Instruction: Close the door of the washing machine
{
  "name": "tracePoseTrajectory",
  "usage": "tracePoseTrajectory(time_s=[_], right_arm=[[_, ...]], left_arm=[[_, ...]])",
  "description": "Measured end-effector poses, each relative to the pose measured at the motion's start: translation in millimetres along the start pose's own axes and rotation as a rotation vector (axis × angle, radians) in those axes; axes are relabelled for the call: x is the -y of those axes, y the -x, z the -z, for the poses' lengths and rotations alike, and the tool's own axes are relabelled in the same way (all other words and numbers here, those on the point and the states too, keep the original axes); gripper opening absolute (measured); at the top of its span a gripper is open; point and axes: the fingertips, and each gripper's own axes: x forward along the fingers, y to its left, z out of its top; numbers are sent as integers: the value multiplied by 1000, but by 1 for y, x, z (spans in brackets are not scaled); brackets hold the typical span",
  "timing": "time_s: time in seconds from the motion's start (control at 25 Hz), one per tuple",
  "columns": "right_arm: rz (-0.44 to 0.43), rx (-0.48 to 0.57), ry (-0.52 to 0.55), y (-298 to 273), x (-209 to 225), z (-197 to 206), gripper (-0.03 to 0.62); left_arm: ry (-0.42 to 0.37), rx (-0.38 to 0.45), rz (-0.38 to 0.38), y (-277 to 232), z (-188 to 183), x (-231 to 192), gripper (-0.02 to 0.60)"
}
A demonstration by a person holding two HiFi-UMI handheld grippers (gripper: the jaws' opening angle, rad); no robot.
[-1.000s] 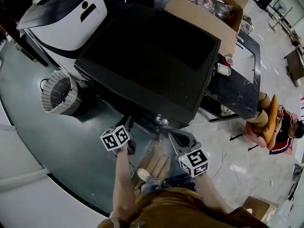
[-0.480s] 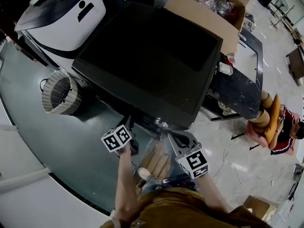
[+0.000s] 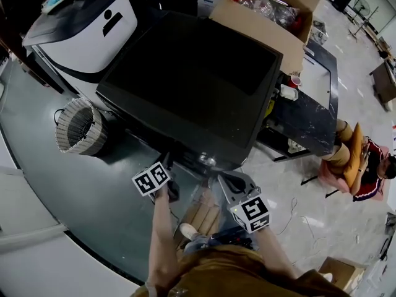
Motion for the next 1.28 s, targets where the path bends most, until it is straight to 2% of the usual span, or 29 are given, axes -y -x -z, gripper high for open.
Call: tracePoseTrajectory(time_s=[0.28, 0.36, 0.56, 0.64, 0.68, 0.88, 0.96, 1.28], right_arm=[[38, 29, 10, 21, -7, -8, 12], [50, 34, 19, 27, -11, -10, 12], [71, 37, 21, 43, -28, -10, 12], [73, 40, 27, 47, -38, -10, 12], [78, 44, 31, 50, -42, -11, 12], [130, 69, 36, 59, -57, -13, 12], [150, 81, 45, 62, -61, -14, 12], [232, 160, 80, 80, -77, -33, 12]], left_arm=[[15, 30, 91, 9, 1, 11, 160], [2, 28, 110, 12, 0, 19, 183], [-75, 74, 169, 38, -8, 43, 183], [-101, 98, 210, 57, -13, 57, 103], [-121, 113, 226, 67, -15, 64, 97], [-312, 169, 208, 112, -19, 82, 46], [-362, 190, 203, 128, -17, 84, 29], [-387, 328, 254, 200, -22, 102, 25]])
